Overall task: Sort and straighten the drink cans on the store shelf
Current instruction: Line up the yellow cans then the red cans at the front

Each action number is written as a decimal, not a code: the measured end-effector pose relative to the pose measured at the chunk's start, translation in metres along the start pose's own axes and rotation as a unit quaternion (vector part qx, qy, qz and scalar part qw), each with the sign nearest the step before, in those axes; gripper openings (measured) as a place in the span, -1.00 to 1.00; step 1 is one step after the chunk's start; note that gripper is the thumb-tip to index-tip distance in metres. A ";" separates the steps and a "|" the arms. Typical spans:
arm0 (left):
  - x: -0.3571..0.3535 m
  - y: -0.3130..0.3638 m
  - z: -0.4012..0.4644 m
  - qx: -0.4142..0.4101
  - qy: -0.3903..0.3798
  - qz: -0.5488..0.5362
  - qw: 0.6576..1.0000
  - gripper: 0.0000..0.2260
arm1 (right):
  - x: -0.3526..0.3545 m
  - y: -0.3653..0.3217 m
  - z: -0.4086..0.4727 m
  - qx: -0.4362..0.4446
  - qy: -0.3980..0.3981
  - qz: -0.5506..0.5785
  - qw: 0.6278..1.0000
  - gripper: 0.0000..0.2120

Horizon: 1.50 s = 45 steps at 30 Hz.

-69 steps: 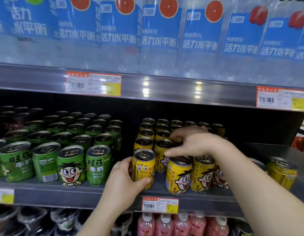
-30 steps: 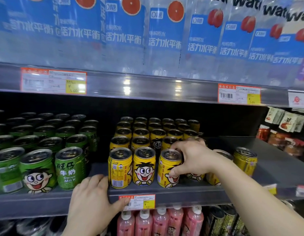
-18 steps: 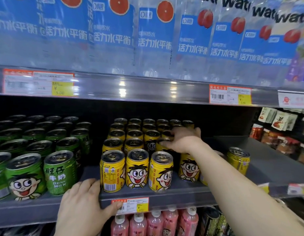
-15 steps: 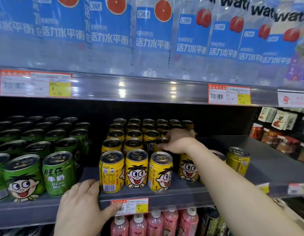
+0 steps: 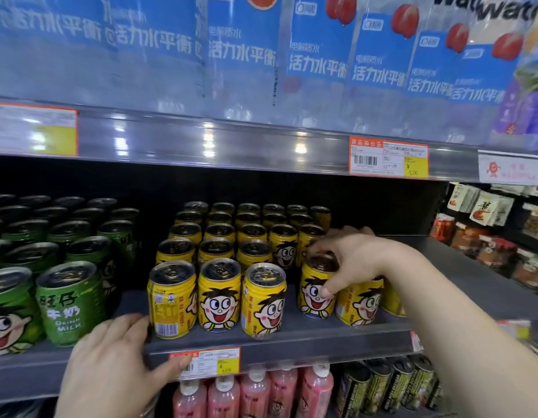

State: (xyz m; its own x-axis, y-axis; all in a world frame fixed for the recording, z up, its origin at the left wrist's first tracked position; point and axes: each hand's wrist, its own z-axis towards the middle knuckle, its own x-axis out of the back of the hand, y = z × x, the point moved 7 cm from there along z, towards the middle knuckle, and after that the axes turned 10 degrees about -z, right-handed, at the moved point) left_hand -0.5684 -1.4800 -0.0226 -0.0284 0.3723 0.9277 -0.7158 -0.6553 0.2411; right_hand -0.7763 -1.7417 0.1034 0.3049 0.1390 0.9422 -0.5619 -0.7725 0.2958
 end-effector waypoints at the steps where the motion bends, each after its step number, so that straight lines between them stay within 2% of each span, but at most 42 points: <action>1: 0.000 0.000 0.000 0.002 -0.002 -0.003 1.000 -0.18 | -0.001 -0.002 0.001 0.004 0.019 -0.020 1.000 -0.29; 4: 0.000 0.000 0.001 0.004 -0.005 -0.003 1.000 -0.18 | 0.004 -0.009 0.002 0.025 0.078 -0.006 0.997 -0.34; 7: 0.000 0.000 0.001 0.008 -0.003 -0.002 1.000 -0.18 | 0.003 -0.016 -0.005 0.070 0.061 0.093 0.991 -0.34; 11: -0.003 -0.002 0.002 0.011 -0.003 0.011 1.000 -0.20 | 0.004 -0.028 -0.010 0.115 0.084 0.131 0.981 -0.29; 15: -0.006 -0.006 0.004 0.017 0.007 0.004 1.000 -0.17 | 0.008 -0.001 -0.017 0.097 0.115 0.243 0.958 -0.25; 17: -0.010 -0.009 0.006 0.022 0.002 0.002 1.000 -0.14 | 0.009 0.016 -0.022 0.073 0.142 0.224 0.961 -0.29; 20: -0.017 -0.015 0.009 0.027 -0.008 0.000 1.000 -0.10 | 0.004 0.022 -0.030 0.068 0.141 0.180 0.971 -0.46; 25: -0.020 -0.015 0.009 0.031 -0.025 -0.008 0.999 -0.09 | -0.006 -0.017 -0.033 0.077 0.150 0.055 0.984 -0.22; 30: -0.002 -0.001 -0.001 -0.003 0.002 -0.031 1.000 -0.10 | -0.002 -0.025 -0.003 0.002 0.179 -0.009 0.984 -0.28; 34: 0.003 0.004 -0.003 -0.018 0.012 -0.005 1.000 -0.12 | -0.004 -0.026 0.021 -0.044 0.188 -0.034 0.981 -0.31; 37: 0.004 0.003 -0.002 -0.018 0.011 0.001 1.000 -0.12 | -0.002 -0.024 0.020 -0.046 0.184 -0.029 0.981 -0.29; 40: 0.005 0.003 -0.003 -0.021 0.024 0.008 0.999 -0.13 | -0.001 0.004 -0.005 -0.082 0.181 0.028 0.980 -0.23; 43: -0.001 -0.002 -0.001 -0.014 0.016 0.004 1.000 -0.11 | -0.009 0.046 -0.041 -0.151 0.137 -0.031 0.979 -0.20; 45: -0.008 -0.008 0.002 -0.004 0.008 0.001 1.000 -0.10 | -0.022 0.056 -0.051 -0.154 0.092 -0.062 0.982 -0.24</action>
State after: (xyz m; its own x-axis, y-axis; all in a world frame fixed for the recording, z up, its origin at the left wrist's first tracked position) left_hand -0.5613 -1.4791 -0.0315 -0.0397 0.3814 0.9236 -0.7209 -0.6510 0.2378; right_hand -0.8536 -1.7568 0.1068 0.2568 0.3512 0.9004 -0.7438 -0.5230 0.4162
